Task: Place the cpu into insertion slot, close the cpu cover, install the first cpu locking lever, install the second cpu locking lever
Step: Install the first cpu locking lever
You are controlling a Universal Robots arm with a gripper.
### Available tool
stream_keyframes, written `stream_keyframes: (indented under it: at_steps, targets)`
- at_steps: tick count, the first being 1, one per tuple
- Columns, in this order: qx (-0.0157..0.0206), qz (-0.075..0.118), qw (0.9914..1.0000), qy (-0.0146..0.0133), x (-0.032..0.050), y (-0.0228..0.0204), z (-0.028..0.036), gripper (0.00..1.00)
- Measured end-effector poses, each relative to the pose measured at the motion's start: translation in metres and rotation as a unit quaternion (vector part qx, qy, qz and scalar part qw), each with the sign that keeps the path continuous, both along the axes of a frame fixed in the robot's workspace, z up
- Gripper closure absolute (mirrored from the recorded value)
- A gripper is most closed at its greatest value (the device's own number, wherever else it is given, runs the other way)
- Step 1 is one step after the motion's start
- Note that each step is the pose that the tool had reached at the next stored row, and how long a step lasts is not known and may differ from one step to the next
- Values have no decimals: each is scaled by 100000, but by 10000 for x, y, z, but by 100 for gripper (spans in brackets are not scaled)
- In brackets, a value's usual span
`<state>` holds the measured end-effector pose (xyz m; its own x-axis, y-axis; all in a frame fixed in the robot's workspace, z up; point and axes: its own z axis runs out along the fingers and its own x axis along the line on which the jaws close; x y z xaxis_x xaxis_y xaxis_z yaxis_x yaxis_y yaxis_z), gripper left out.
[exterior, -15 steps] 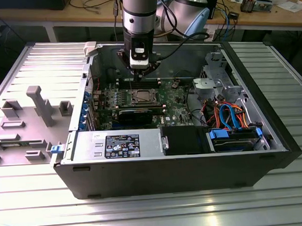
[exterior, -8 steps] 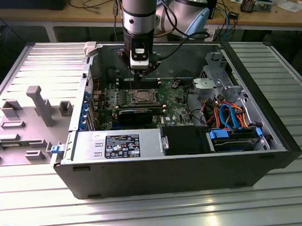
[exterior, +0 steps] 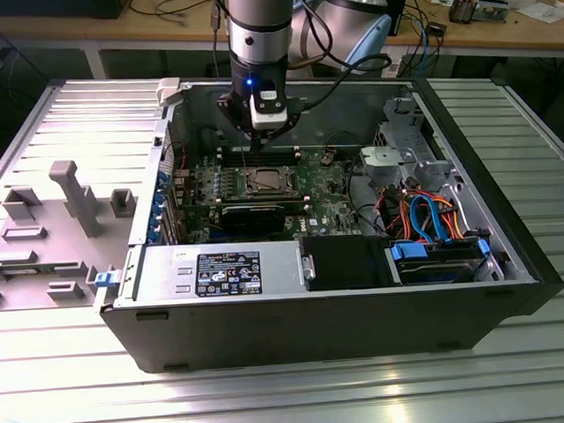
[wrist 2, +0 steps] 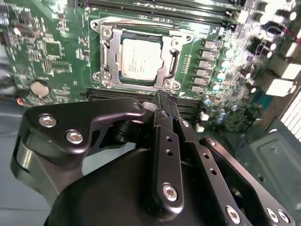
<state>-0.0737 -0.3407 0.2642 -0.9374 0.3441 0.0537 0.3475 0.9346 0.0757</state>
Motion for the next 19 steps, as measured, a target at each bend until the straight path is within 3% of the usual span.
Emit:
stream_keyframes:
  at_steps: [2, 5, 6, 7, 11, 13, 15, 16, 19]
  targets:
    - [4, 1819, 99983, -28, 0, 0, -1, 89]
    - [126, 2357, 99972, -60, -4, 0, -3, 89]
    - [127, 2429, 99970, -262, -19, 0, -2, 89]
    - [112, 2451, 99969, -508, -28, 0, -2, 89]
    - [39, 2487, 99918, -3183, -65, 0, -2, 89]
    - [79, 3215, 99879, -3725, -65, 0, -2, 89]
    - [116, 4262, 99829, -4001, -66, 0, -2, 89]
    - [107, 4621, 99798, -4358, -67, 0, -1, 89]
    - [114, 4652, 99786, -4593, -67, 0, -3, 89]
